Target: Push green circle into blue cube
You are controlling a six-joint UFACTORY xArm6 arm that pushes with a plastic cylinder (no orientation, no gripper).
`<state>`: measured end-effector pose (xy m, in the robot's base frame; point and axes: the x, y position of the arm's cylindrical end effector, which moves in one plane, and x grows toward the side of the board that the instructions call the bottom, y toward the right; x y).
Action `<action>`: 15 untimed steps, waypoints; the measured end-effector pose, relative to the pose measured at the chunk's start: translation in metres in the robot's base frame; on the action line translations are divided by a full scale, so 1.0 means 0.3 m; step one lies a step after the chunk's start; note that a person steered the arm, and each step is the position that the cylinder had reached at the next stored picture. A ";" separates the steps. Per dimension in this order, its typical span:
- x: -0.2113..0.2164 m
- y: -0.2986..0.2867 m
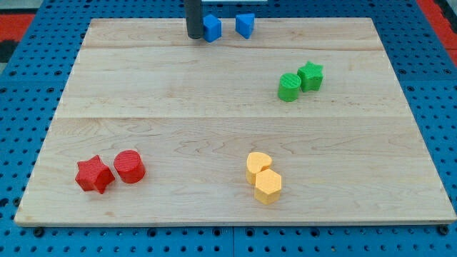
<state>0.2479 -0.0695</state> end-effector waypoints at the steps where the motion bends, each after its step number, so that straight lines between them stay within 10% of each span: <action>1: 0.163 -0.009; 4: 0.671 0.646; 5: 0.575 0.780; 9: 0.263 0.338; 11: 0.246 0.598; 15: 0.117 0.311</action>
<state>0.2829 0.0238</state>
